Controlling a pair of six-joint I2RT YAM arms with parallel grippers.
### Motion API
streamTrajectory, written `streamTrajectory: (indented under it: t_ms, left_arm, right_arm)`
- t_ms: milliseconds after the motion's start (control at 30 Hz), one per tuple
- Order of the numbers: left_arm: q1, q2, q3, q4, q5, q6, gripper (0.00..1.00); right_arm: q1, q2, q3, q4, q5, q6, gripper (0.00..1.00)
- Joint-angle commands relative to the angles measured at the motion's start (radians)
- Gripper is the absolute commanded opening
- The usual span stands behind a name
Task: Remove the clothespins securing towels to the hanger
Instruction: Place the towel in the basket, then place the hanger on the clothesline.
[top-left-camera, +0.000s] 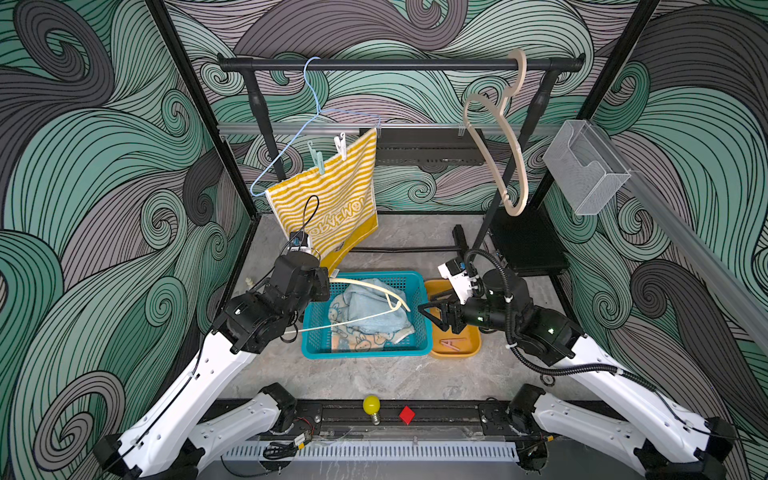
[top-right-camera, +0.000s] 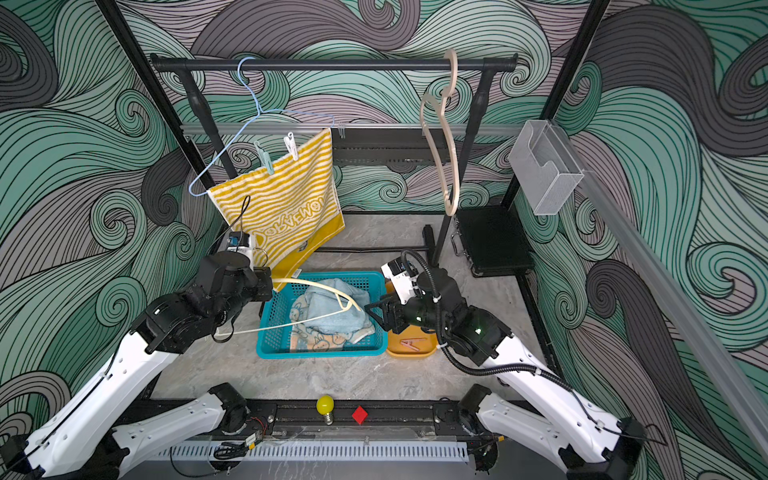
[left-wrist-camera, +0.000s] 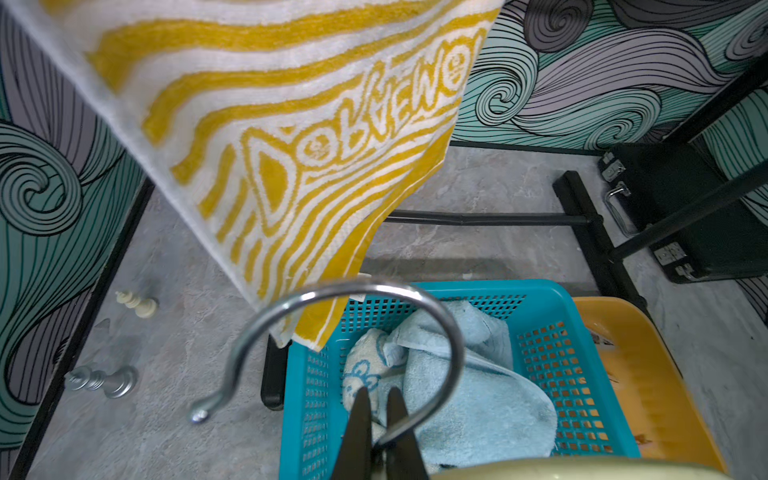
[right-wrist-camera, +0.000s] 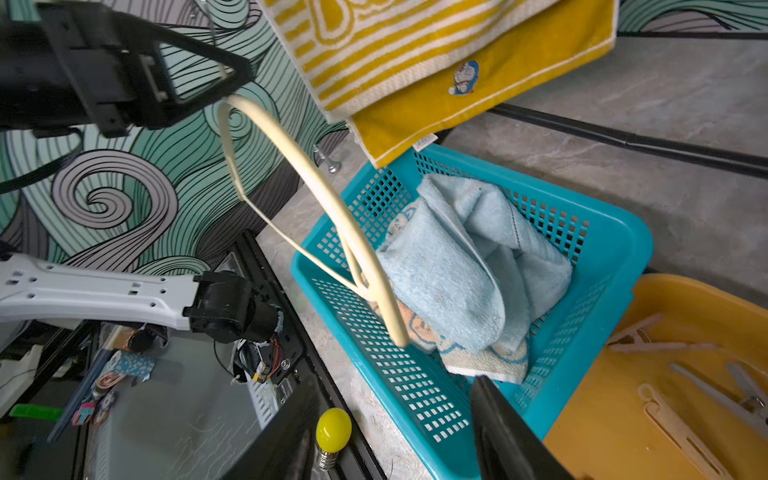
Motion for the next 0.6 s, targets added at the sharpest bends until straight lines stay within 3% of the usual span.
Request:
streamTrajectory:
  t_ms: [0,367,567]
  left_arm:
    - [-0.015,0.021,0.064,0.042,0.113,0.064,0.0]
    - [-0.04,0.092,0.121,0.07,0.28,0.106,0.0]
    - [-0.054,0.146,0.156,0.09,0.316,0.117,0.0]
  right_arm:
    - [-0.002,0.006,0.048,-0.031,-0.1,-0.07,0.59]
    - [-0.027,0.014,0.125,-0.12,-0.236,-0.109,0.6]
    - [-0.031,-0.052,0.121,-0.202,-0.244,-0.109,0.68]
